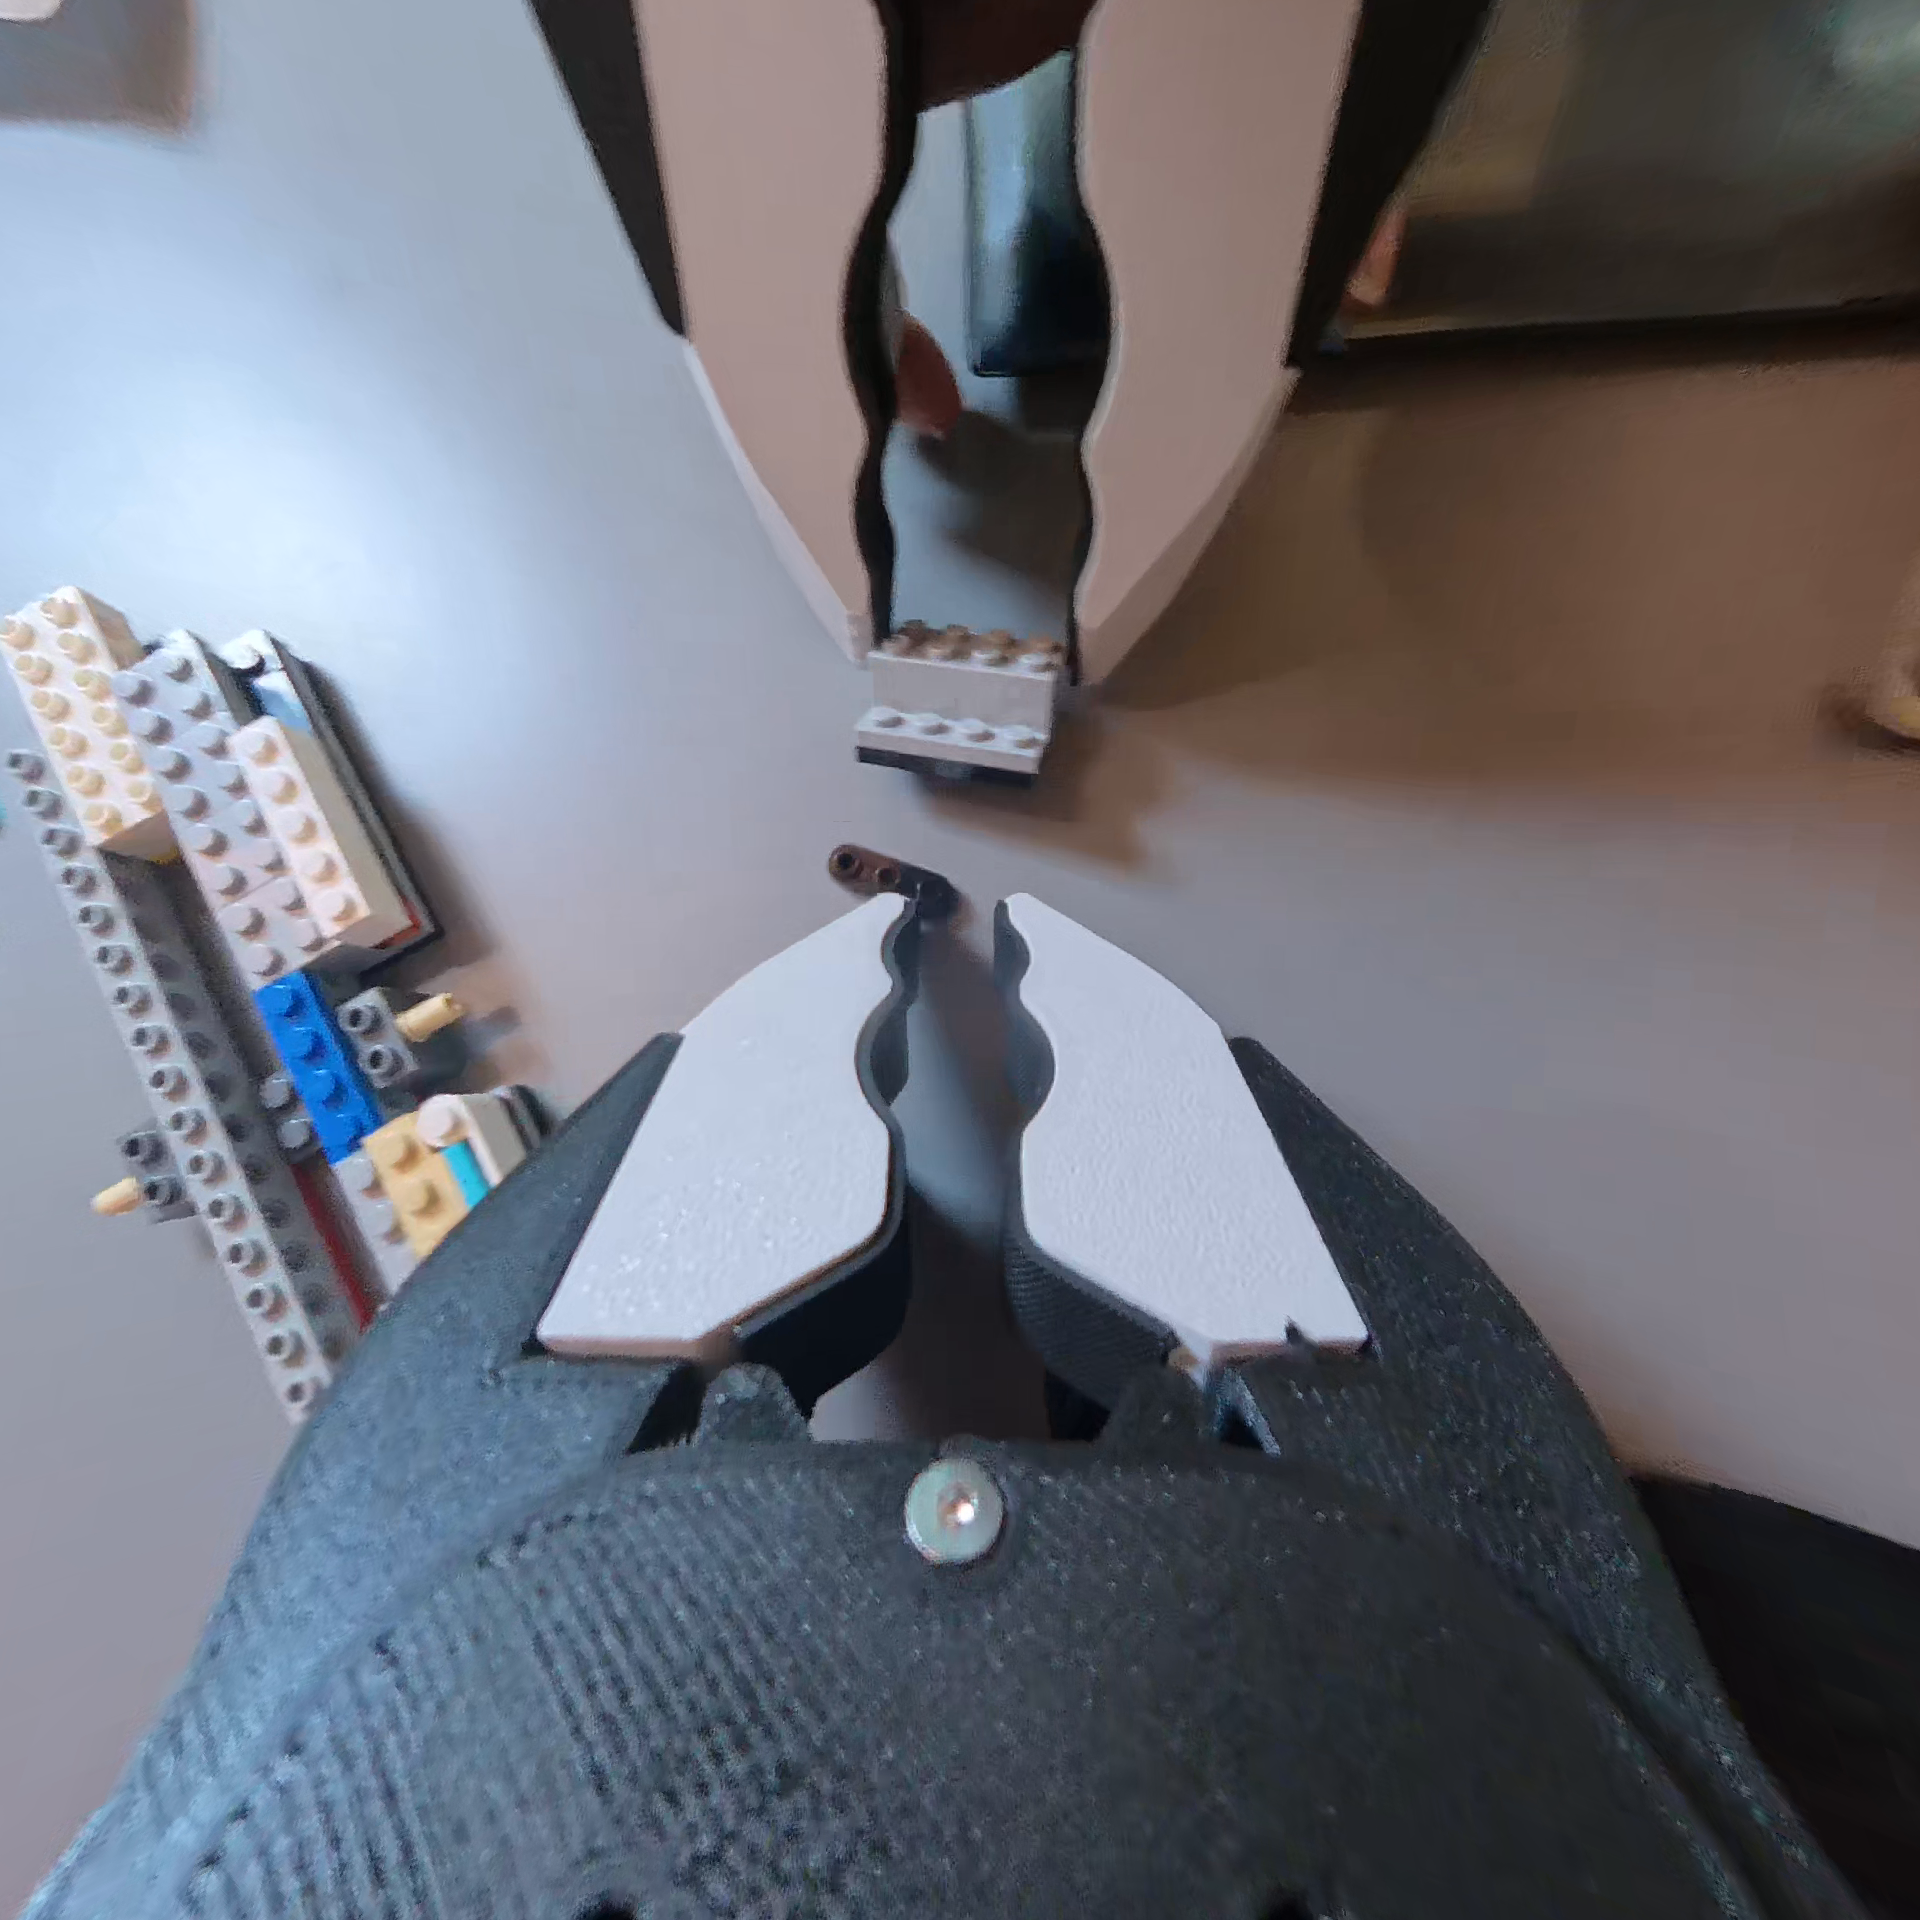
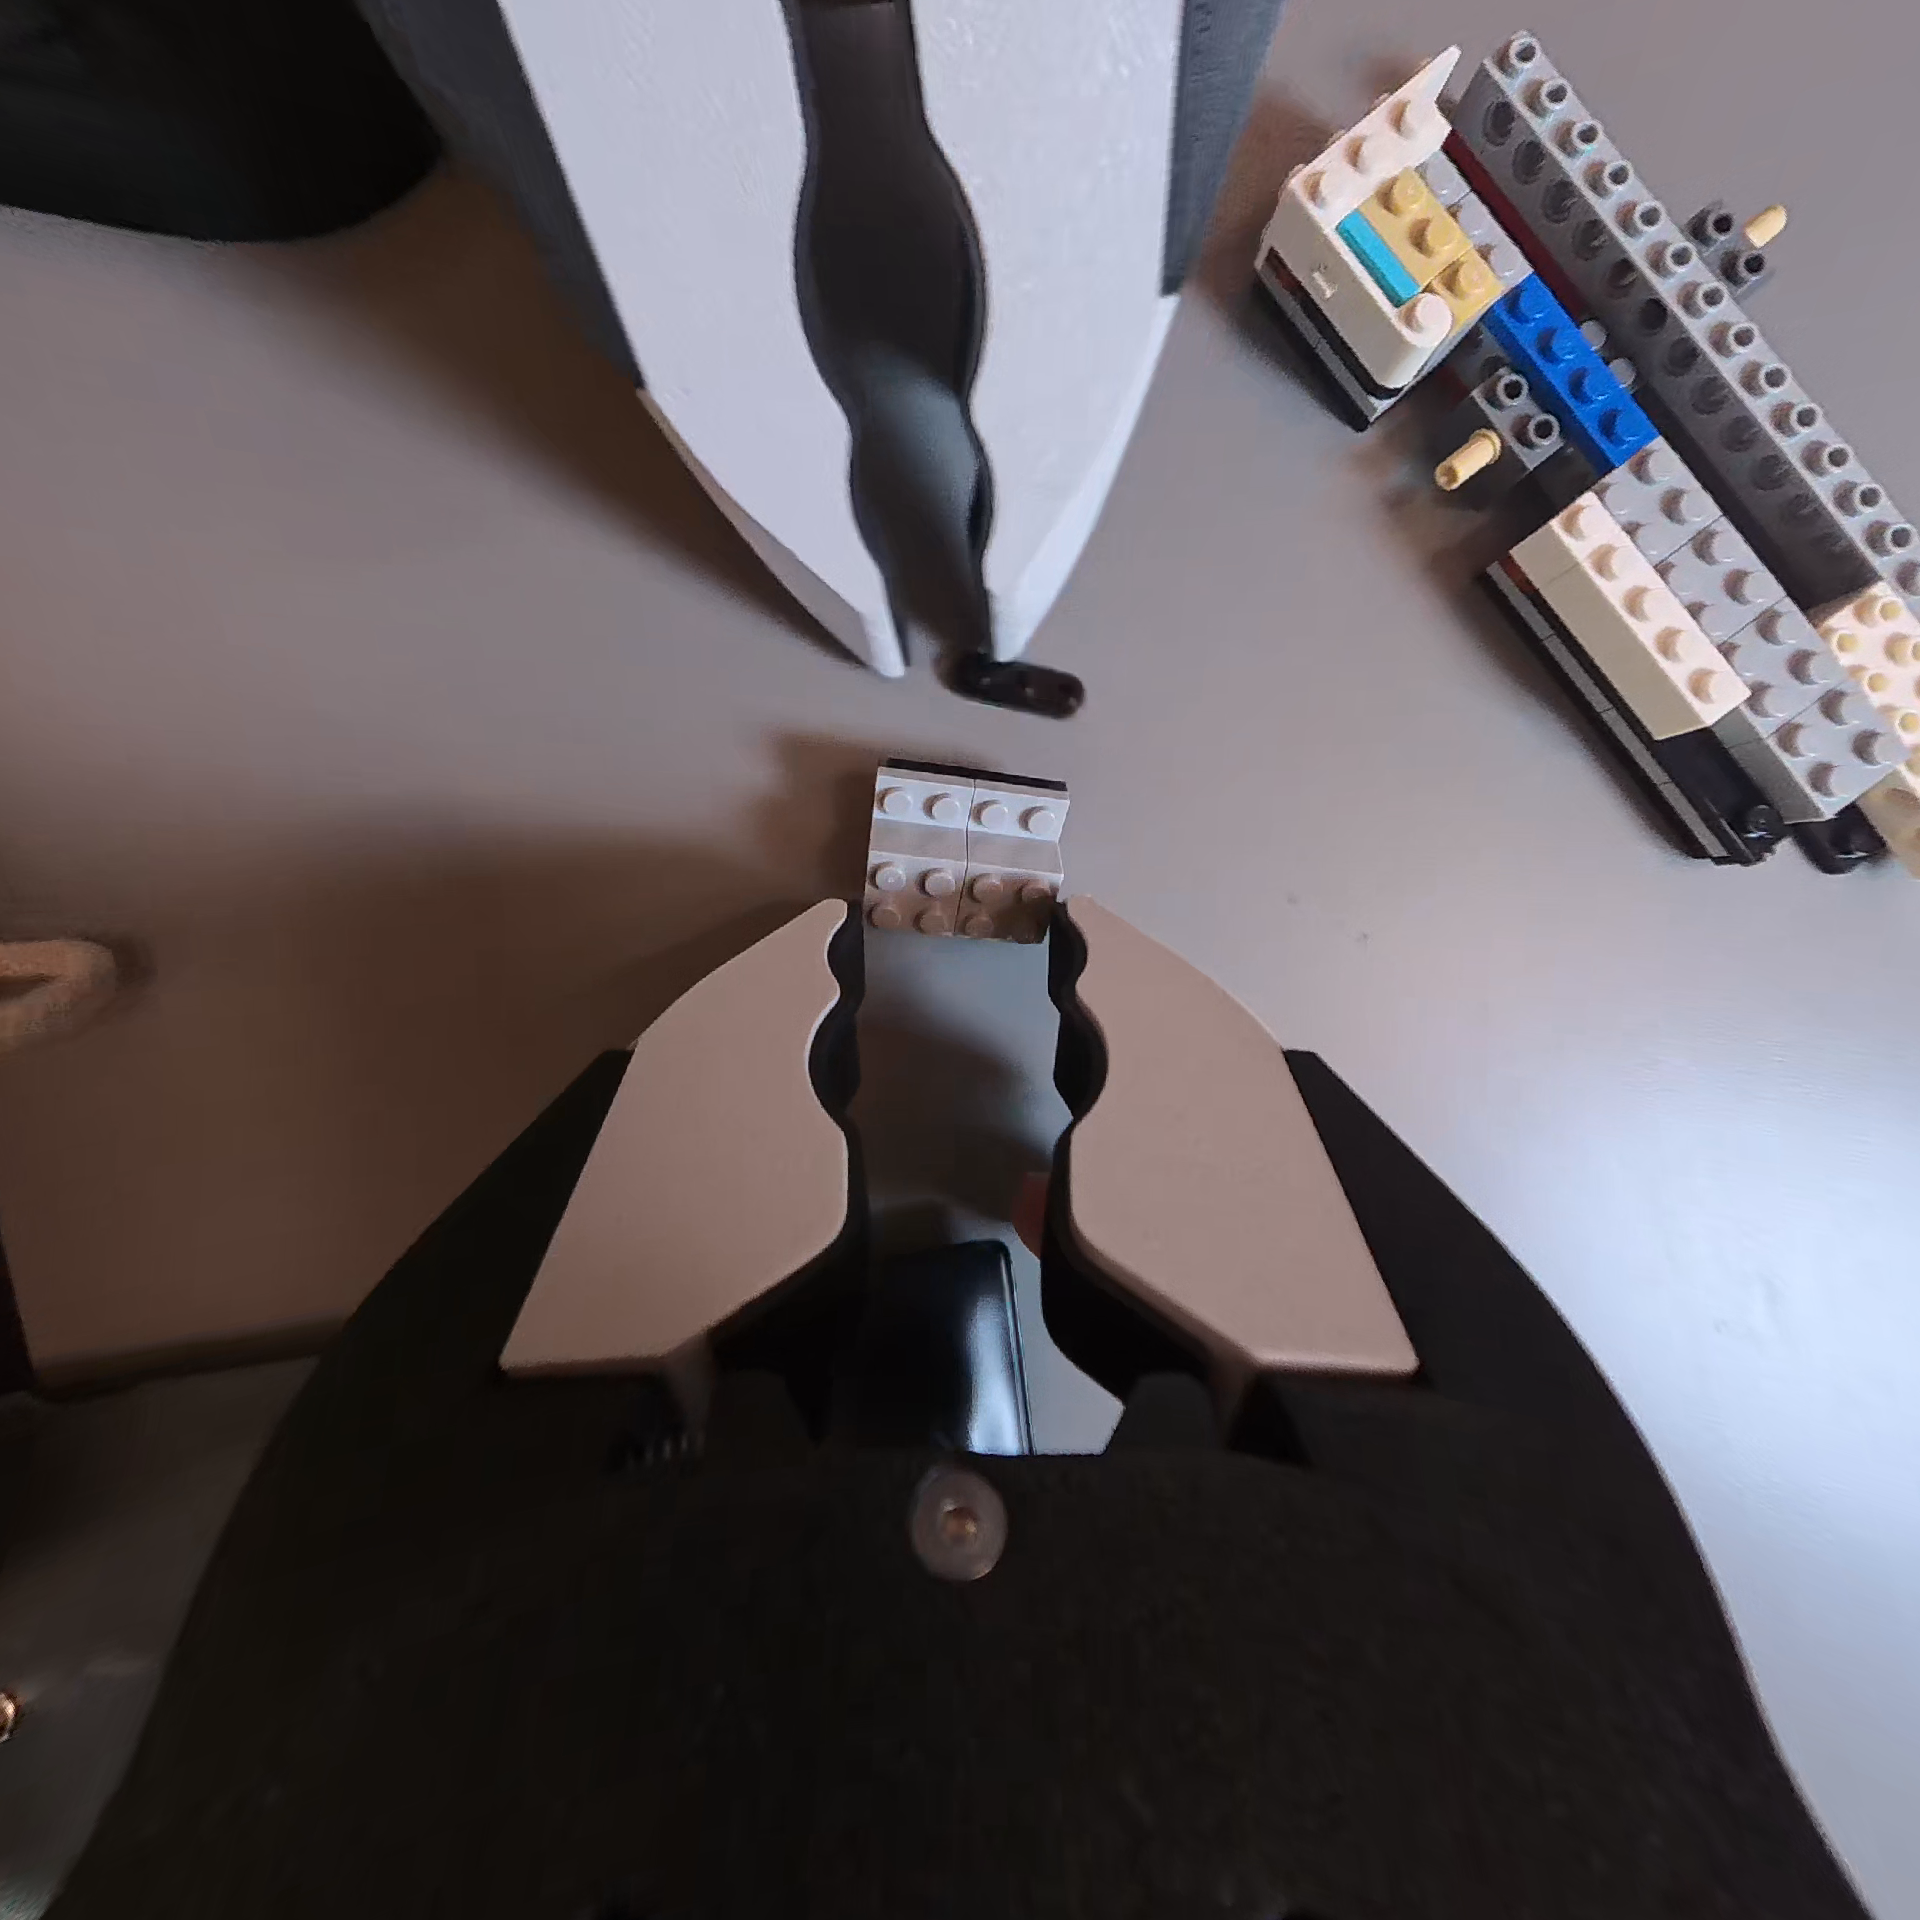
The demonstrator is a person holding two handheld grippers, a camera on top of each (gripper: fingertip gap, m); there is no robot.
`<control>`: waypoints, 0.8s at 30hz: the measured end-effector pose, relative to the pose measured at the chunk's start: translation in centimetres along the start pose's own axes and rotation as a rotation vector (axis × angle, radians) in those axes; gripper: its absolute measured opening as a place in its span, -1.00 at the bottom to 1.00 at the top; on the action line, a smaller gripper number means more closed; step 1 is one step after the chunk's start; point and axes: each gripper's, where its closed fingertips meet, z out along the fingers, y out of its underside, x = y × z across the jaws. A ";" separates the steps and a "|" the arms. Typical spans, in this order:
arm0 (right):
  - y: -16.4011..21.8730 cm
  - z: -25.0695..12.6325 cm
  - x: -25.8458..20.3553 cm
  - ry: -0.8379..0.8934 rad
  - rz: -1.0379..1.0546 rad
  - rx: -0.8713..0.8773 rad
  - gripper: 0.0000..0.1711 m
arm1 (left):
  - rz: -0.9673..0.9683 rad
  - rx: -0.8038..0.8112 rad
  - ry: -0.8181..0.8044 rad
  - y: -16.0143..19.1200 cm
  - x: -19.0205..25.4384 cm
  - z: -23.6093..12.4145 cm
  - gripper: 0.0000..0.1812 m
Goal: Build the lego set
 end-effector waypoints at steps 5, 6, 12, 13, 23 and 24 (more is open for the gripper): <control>0.1 -0.2 0.0 0.001 -0.018 0.002 -0.61 | -0.015 0.064 0.018 -0.7 0.4 -1.1 -0.83; 0.0 -0.3 0.0 0.000 -0.019 0.002 -0.61 | -0.030 0.067 -0.011 -0.7 -0.3 -1.1 -0.78; -0.5 -0.4 0.1 0.002 -0.063 0.019 -0.60 | -0.027 0.010 -0.055 0.0 -0.7 -0.1 -0.66; -0.5 -0.3 0.1 0.000 -0.074 0.019 -0.60 | -0.027 0.011 -0.058 -0.1 -0.7 0.0 -0.66; -0.5 -0.1 0.0 -0.022 -0.108 0.042 -0.60 | -0.033 0.015 -0.064 -0.3 -0.7 0.3 -0.74; -0.5 0.0 -0.1 -0.026 -0.112 0.045 -0.60 | -0.026 0.015 -0.064 -0.3 -0.7 0.3 -0.74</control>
